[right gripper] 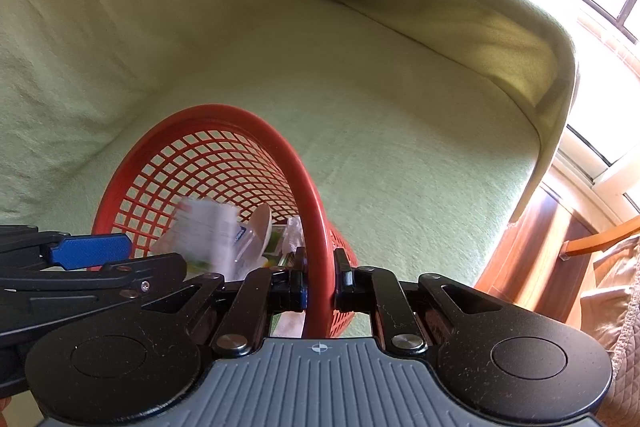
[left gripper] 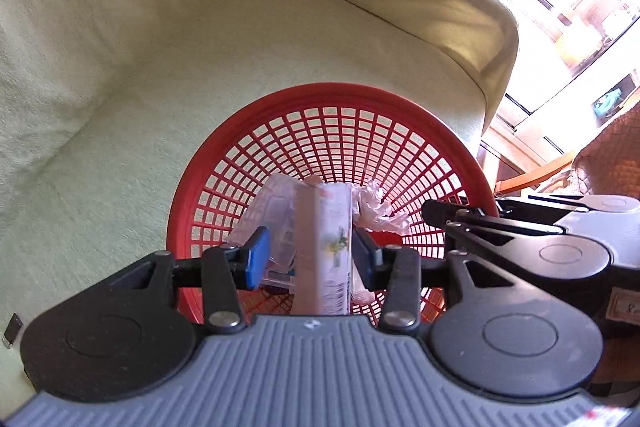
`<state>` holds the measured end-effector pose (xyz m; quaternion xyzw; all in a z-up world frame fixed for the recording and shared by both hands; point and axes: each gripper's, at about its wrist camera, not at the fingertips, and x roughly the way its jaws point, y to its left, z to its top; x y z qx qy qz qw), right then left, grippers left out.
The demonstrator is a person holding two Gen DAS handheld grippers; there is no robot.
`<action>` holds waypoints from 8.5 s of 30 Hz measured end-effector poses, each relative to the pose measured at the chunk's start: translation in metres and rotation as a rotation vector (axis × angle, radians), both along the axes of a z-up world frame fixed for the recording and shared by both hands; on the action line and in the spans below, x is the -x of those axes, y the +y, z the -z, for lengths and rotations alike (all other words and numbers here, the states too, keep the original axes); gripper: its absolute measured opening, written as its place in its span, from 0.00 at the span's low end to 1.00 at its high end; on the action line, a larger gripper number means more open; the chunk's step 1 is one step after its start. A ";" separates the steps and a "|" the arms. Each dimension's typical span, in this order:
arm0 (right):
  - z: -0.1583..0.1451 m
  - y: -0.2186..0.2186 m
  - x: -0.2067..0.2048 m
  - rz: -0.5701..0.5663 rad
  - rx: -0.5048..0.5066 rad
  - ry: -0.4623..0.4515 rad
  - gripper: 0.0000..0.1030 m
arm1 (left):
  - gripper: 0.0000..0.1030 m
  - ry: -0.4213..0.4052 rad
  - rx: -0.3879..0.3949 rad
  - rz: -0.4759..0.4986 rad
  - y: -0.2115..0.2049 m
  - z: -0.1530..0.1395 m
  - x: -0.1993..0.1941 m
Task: Organize objects
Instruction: 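Carry the medicine box into the red basket and open the left gripper, then move the left gripper to the purple hair tie and grasp it, then carry the hair tie into the red basket and open the left gripper, then move the left gripper to the black USB stick and grasp it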
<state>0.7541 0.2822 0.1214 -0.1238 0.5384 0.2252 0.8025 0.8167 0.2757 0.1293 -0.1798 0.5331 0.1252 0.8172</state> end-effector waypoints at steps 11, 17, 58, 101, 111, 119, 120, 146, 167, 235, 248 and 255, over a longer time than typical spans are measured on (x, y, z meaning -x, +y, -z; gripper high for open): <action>-0.001 0.001 0.001 0.007 0.000 0.000 0.08 | 0.43 0.009 -0.005 -0.049 0.013 -0.003 0.026; -0.001 0.001 0.003 0.011 0.002 -0.002 0.08 | 0.52 0.009 -0.050 -0.111 0.037 -0.001 0.074; -0.001 0.012 0.013 0.022 0.054 -0.034 0.08 | 0.59 0.301 -0.277 -0.301 0.172 0.145 0.323; -0.002 0.014 0.018 0.039 0.053 -0.057 0.08 | 0.05 0.323 -0.314 -0.251 0.187 0.172 0.311; -0.001 0.010 0.017 0.058 0.040 -0.048 0.08 | 0.05 0.215 -0.251 -0.323 0.170 0.130 0.303; -0.002 0.009 0.017 0.055 0.036 -0.046 0.08 | 0.05 0.049 -0.194 -0.323 0.148 0.070 0.259; -0.002 0.010 0.017 0.053 0.039 -0.048 0.08 | 0.05 0.024 -0.187 -0.317 0.145 0.062 0.252; 0.001 0.020 0.017 0.032 0.039 -0.071 0.08 | 0.05 -0.101 -0.001 -0.075 0.038 -0.016 0.047; 0.000 0.009 0.008 0.063 0.002 -0.048 0.08 | 0.12 -0.101 0.046 -0.006 0.016 0.011 0.001; 0.003 0.019 0.014 0.134 0.048 -0.071 0.08 | 0.11 0.318 -0.214 -0.230 0.271 0.187 0.301; 0.008 0.016 0.016 0.145 0.052 -0.054 0.08 | 0.12 0.317 -0.200 -0.237 0.263 0.177 0.278; 0.006 0.013 0.017 0.154 0.036 -0.048 0.08 | 0.06 0.351 -0.182 -0.250 0.242 0.164 0.257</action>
